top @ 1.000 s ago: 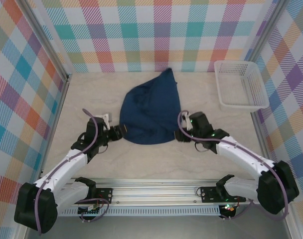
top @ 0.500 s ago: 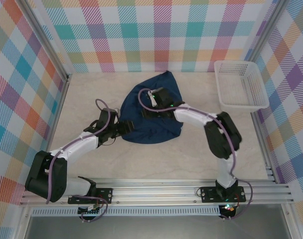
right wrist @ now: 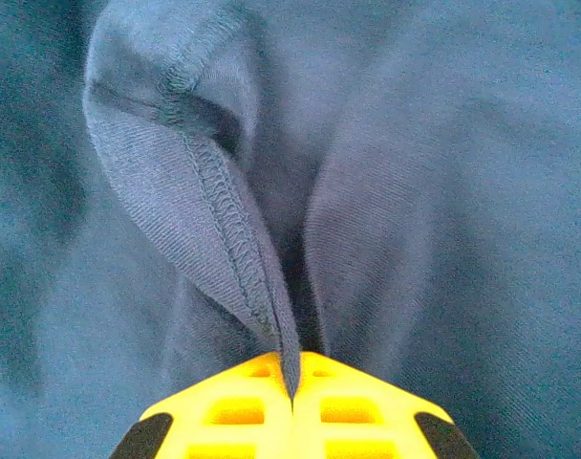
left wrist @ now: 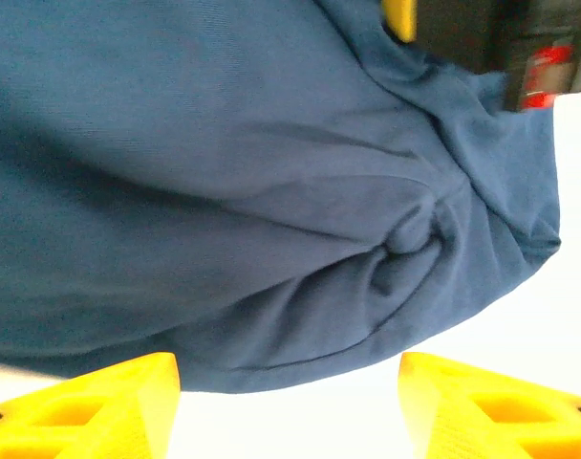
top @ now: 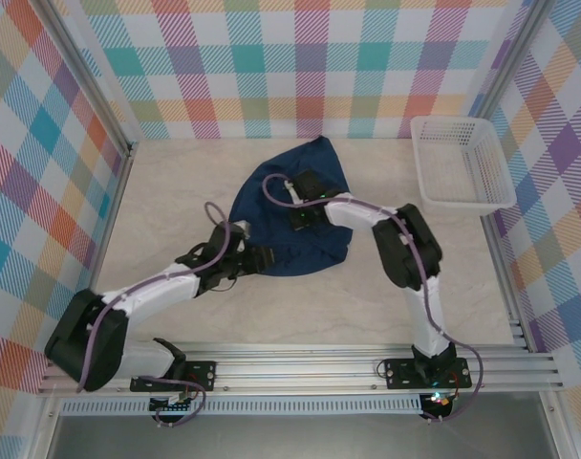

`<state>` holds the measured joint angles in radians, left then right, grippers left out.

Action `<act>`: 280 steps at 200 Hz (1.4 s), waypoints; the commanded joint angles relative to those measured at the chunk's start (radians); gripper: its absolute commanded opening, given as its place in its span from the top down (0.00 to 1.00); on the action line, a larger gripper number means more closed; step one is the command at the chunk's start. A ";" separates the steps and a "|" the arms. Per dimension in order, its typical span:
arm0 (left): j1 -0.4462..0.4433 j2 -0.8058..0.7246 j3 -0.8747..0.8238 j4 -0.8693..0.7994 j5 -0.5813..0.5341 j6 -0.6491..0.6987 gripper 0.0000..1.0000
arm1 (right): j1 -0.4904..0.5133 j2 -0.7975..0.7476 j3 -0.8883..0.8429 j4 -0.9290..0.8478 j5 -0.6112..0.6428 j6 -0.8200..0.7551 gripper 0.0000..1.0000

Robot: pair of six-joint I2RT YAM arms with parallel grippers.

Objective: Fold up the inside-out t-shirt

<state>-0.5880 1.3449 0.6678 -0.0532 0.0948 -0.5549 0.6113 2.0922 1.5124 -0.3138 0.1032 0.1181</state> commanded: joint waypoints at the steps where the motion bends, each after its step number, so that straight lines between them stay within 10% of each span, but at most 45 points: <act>1: -0.079 0.135 0.130 0.074 -0.062 0.044 0.37 | -0.085 -0.254 -0.113 -0.001 -0.052 0.033 1.00; 40: -0.102 0.414 0.321 0.058 -0.139 0.103 0.43 | -0.222 -0.494 -0.293 -0.028 -0.104 0.103 1.00; 88: -0.050 0.396 0.351 0.025 -0.086 0.170 1.00 | -0.380 -0.681 -0.397 -0.084 0.068 0.174 1.00; 102: -0.029 0.250 0.279 0.041 0.005 0.179 1.00 | -0.383 -0.704 -0.402 -0.119 0.172 0.161 0.99; 132: -0.030 0.050 0.189 0.045 0.266 0.130 1.00 | -0.289 -0.777 -0.472 -0.109 0.285 0.072 0.55; 170: -0.084 0.011 0.164 0.160 0.344 0.007 1.00 | -0.087 -0.975 -0.697 0.096 -0.162 0.042 0.42; 196: -0.176 0.129 0.265 0.170 0.371 0.006 1.00 | -0.085 -1.067 -0.771 0.074 -0.110 0.109 0.39; 219: -0.215 0.211 0.343 0.098 0.379 0.034 0.74 | -0.111 -1.090 -0.738 -0.067 0.039 0.153 0.37; 239: -0.187 0.120 0.294 0.006 0.248 0.104 0.51 | -0.108 -1.095 -0.772 -0.036 -0.066 0.163 0.36; 280: -0.112 -0.046 0.134 -0.199 0.029 0.186 0.37 | 0.047 -0.917 -0.820 0.135 -0.179 0.213 0.29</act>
<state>-0.7254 1.3666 0.8742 -0.0937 0.2760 -0.4450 0.5678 1.0641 0.7162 -0.2733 0.0002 0.2813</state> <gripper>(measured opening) 0.616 0.696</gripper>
